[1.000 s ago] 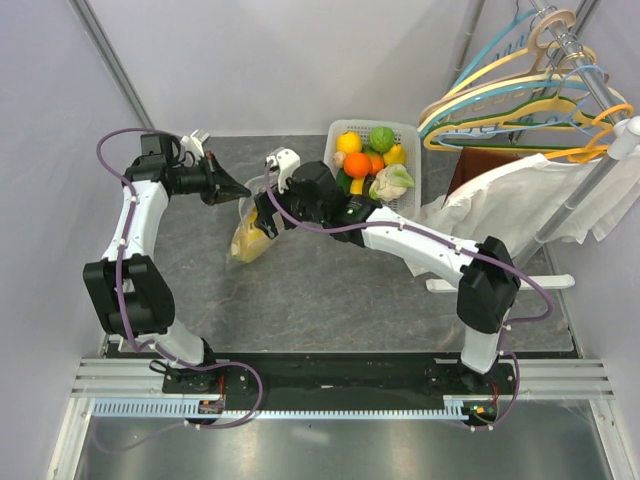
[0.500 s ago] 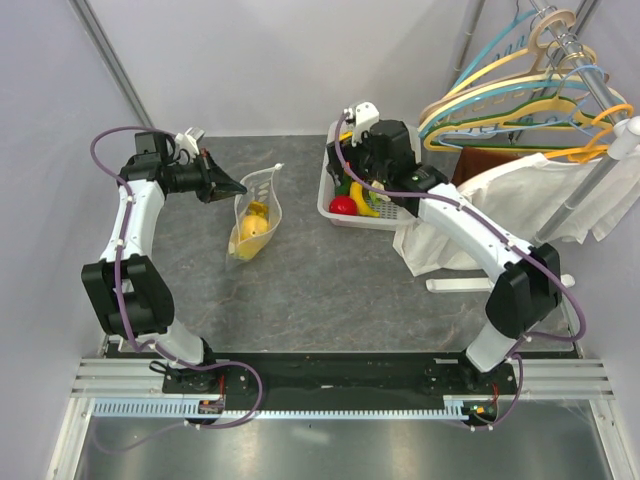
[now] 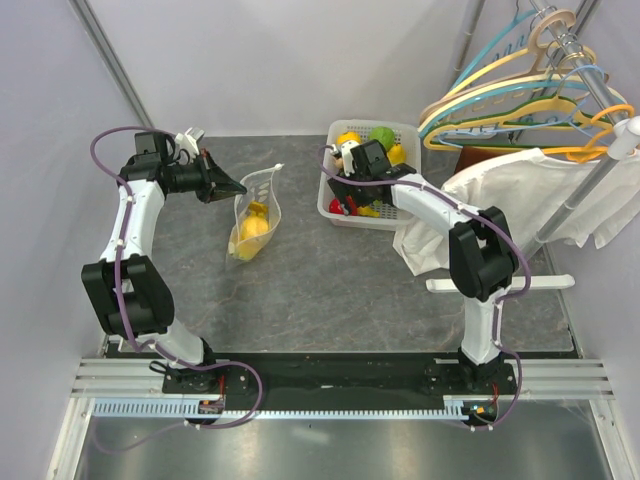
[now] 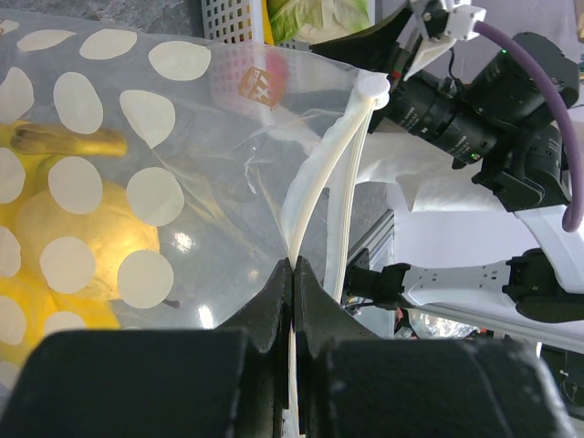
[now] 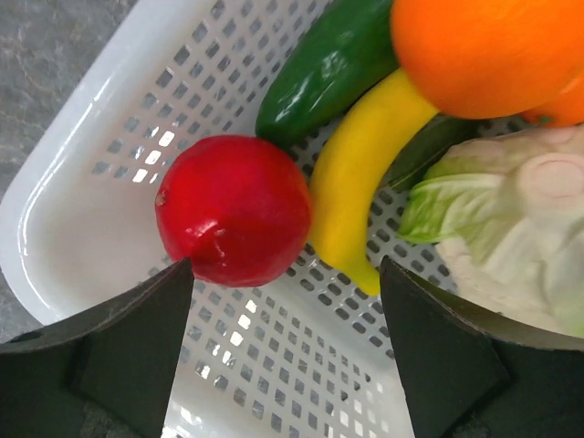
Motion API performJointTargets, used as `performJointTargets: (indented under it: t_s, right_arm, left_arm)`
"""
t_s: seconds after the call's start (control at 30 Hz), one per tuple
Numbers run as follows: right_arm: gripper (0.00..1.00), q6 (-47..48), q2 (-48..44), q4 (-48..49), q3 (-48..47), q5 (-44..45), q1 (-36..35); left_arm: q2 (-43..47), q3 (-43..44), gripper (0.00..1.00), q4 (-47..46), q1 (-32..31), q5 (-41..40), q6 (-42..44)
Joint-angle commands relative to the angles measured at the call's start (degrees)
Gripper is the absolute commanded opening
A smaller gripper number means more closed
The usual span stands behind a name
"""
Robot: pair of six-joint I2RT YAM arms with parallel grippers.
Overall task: Place the food in the zip-top bag and seal the zipper
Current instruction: Pick up the fake fruit from the bin.
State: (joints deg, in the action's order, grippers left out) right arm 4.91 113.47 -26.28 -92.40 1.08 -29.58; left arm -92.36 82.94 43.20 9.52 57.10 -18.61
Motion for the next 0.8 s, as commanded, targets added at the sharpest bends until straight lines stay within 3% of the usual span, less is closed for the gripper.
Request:
performJointTargets:
  t_s: [0.0,0.3,0.77]
  right_arm:
    - [0.89,-0.86,1.75,-1.4,-3.93,-3.8,0.31]
    - [0.95,-2.53,5.26,-1.75,-6.39,-12.24,1.02]
    - [0.85,-4.47,7.38,-3.16,-5.68,-14.79,2.78]
  left_arm:
    - [-0.19,0.91,0.02,-0.22,0.15,1.0,0.5]
    - [-0.46,0.82,0.02,-0.13,0.15,0.82,0.59]
    - [-1.25,0.82,0.02,-0.05,0.24,0.56,0.59]
